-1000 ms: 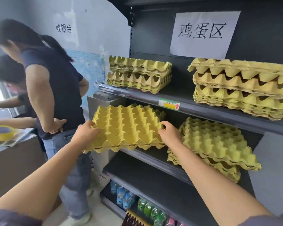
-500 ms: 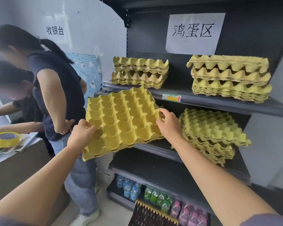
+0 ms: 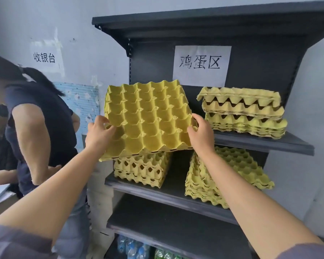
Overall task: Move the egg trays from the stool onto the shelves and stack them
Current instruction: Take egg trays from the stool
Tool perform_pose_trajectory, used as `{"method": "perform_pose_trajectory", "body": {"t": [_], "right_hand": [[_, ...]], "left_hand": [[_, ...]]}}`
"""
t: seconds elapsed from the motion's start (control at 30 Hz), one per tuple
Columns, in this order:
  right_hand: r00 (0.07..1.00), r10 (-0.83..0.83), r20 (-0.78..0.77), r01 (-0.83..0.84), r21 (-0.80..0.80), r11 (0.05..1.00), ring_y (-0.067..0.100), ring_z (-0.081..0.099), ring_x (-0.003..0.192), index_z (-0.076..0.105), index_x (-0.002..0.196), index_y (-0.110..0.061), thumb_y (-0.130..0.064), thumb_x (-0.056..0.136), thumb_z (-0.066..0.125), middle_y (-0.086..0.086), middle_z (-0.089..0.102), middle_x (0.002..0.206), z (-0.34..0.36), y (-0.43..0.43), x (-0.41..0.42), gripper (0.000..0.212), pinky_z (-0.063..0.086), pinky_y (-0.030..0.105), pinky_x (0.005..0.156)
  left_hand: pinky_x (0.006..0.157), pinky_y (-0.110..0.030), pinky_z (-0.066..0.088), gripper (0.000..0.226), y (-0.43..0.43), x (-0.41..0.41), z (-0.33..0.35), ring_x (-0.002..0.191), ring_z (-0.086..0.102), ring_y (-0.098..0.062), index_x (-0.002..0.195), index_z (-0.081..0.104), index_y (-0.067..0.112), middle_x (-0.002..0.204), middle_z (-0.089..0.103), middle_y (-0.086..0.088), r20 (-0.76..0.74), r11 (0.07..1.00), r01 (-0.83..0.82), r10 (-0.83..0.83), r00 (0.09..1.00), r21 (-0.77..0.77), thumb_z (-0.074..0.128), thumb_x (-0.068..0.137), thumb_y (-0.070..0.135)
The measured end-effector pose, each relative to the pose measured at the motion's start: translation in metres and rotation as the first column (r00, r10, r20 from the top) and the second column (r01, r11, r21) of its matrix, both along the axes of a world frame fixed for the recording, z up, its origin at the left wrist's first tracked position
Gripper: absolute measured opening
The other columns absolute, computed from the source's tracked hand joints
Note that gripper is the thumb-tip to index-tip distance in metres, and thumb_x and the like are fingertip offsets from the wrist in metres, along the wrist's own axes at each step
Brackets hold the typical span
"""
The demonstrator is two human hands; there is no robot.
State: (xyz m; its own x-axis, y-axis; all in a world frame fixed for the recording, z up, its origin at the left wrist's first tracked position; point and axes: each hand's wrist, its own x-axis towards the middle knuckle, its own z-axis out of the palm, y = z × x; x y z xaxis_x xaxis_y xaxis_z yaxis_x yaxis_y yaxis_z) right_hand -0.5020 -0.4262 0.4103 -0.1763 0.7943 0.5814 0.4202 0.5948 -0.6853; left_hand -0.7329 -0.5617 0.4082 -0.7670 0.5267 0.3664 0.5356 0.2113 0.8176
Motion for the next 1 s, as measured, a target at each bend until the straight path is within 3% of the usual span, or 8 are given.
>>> {"method": "perform_pose_trajectory", "body": {"t": [0.1,0.2,0.33,0.43,0.53,0.67,0.8,1.0], "right_hand": [[0.997,0.022,-0.077,-0.024,-0.014,1.000,0.013,0.050,0.111,0.042,0.141,-0.024,-0.019,0.092,0.050,0.003,0.049,0.137,0.019,0.027,-0.010,0.050,0.043,0.030,0.091],[0.992,0.058,-0.111,-0.061,-0.024,0.998,0.010,0.047,0.099,0.041,0.143,-0.023,-0.017,0.092,0.050,0.004,0.048,0.136,0.042,0.048,-0.021,0.052,0.040,0.028,0.085],[0.983,0.080,-0.167,-0.089,-0.046,0.995,0.026,0.058,0.104,0.040,0.144,-0.019,-0.012,0.092,0.049,0.007,0.056,0.127,0.071,0.068,-0.038,0.054,0.046,0.037,0.087],[0.986,0.064,-0.153,-0.067,-0.015,0.998,0.020,0.057,0.095,0.041,0.142,-0.020,-0.012,0.092,0.051,0.001,0.058,0.118,0.088,0.088,-0.055,0.051,0.047,0.038,0.089],[0.989,0.056,-0.140,-0.054,0.020,0.998,0.004,0.050,0.081,0.048,0.136,-0.022,-0.016,0.091,0.051,0.000,0.056,0.131,0.104,0.111,-0.075,0.046,0.049,0.038,0.092],[0.991,0.010,-0.133,-0.008,0.009,1.000,0.010,0.048,0.092,0.050,0.134,-0.021,-0.018,0.091,0.050,0.000,0.055,0.132,0.128,0.134,-0.105,0.043,0.045,0.033,0.089],[0.996,-0.035,-0.081,0.034,-0.018,0.999,0.013,0.046,0.096,0.047,0.136,-0.018,-0.022,0.092,0.050,0.002,0.055,0.131,0.143,0.154,-0.138,0.044,0.042,0.032,0.088],[0.992,-0.118,-0.033,0.113,-0.119,0.986,0.027,0.054,0.115,0.054,0.130,-0.011,-0.022,0.088,0.054,0.008,0.058,0.130,0.149,0.178,-0.172,0.043,0.046,0.043,0.098]], "left_hand": [[0.079,-0.041,0.050,0.056,0.023,-0.007,0.026,0.095,0.056,-0.030,0.122,0.044,0.022,0.118,0.052,-0.012,0.035,0.994,0.069,-0.072,0.997,0.081,0.067,0.075,0.040],[0.090,-0.046,0.047,0.065,0.044,-0.016,0.051,0.098,0.053,-0.030,0.124,0.044,0.022,0.111,0.052,-0.008,0.017,0.989,0.097,-0.100,0.995,0.115,0.060,0.066,0.048],[0.086,-0.044,0.051,0.046,0.078,-0.038,0.080,0.091,0.057,-0.032,0.124,0.044,0.018,0.103,0.054,-0.010,-0.020,0.978,0.154,-0.153,0.988,0.139,0.064,0.084,0.029],[0.079,-0.047,0.054,0.041,0.101,-0.057,0.097,0.076,0.062,-0.030,0.111,0.047,0.024,0.090,0.063,-0.008,0.013,0.972,0.178,-0.182,0.983,0.151,0.069,0.077,0.033],[0.072,-0.042,0.054,0.042,0.122,-0.082,0.115,0.067,0.062,-0.027,0.108,0.053,0.021,0.091,0.067,-0.010,0.047,0.962,0.194,-0.206,0.977,0.193,0.068,0.071,0.032],[0.060,-0.031,0.045,0.037,0.152,-0.120,0.140,0.053,0.050,-0.023,0.106,0.061,0.012,0.073,0.059,-0.009,0.065,0.950,0.217,-0.237,0.969,0.222,0.060,0.071,0.027],[0.049,-0.022,0.036,0.014,0.183,-0.152,0.159,0.048,0.044,-0.022,0.095,0.062,0.014,0.052,0.055,-0.003,0.090,0.950,0.215,-0.240,0.966,0.229,0.055,0.084,0.017],[0.053,-0.025,0.038,0.023,0.231,-0.201,0.162,0.055,0.043,-0.025,0.101,0.062,0.003,0.072,0.051,-0.012,0.124,0.941,0.300,-0.320,0.939,0.158,0.057,0.086,0.019]]}}
